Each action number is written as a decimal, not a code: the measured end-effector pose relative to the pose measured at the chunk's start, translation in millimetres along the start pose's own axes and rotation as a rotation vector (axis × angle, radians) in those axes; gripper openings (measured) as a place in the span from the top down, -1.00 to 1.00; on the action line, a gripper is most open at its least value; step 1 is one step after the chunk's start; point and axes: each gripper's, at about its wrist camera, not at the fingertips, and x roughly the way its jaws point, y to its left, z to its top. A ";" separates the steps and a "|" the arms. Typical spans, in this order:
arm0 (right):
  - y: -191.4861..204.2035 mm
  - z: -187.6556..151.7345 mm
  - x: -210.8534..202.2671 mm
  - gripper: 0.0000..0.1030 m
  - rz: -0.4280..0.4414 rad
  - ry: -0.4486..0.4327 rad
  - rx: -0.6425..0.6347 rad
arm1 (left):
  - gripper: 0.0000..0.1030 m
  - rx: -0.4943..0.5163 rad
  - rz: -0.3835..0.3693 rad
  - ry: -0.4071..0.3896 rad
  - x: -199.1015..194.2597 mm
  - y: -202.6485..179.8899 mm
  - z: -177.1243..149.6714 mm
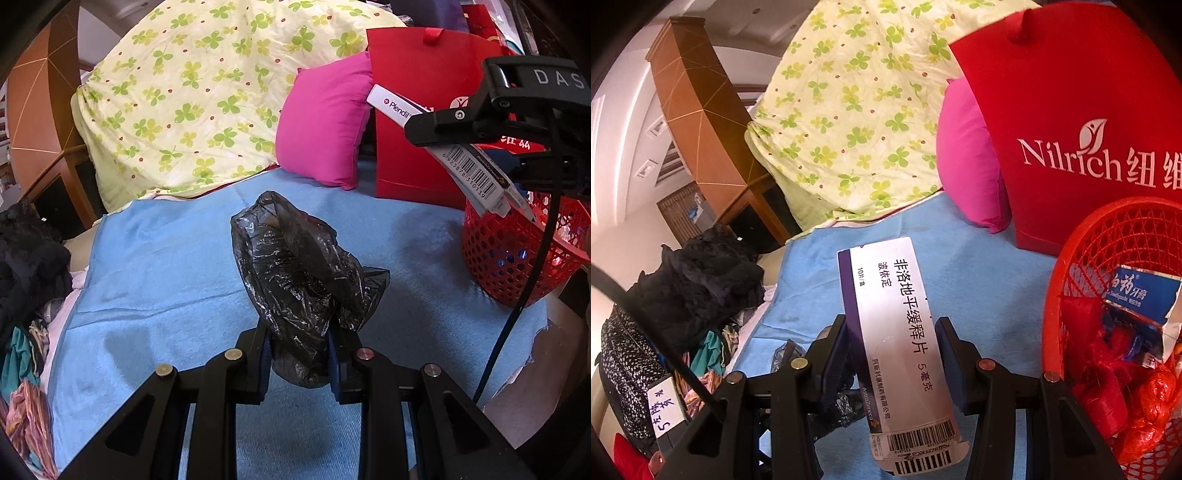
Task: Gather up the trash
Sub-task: 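Carry the black bag and white box in both tools over the red basket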
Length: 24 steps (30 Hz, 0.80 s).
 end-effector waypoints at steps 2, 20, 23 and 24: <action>2.4 -0.7 -4.0 0.03 0.011 -0.013 -0.004 | 0.48 0.004 0.011 -0.004 -4.5 -0.9 1.2; -3.7 1.7 -54.8 0.03 0.091 -0.150 0.012 | 0.48 0.062 0.056 -0.067 -43.8 -20.8 22.3; -8.2 1.4 -62.8 0.03 0.097 -0.160 0.025 | 0.48 0.075 0.058 -0.074 -48.5 -26.0 25.6; -9.9 1.4 -65.8 0.02 0.097 -0.167 0.029 | 0.48 0.080 0.058 -0.076 -49.6 -27.5 26.3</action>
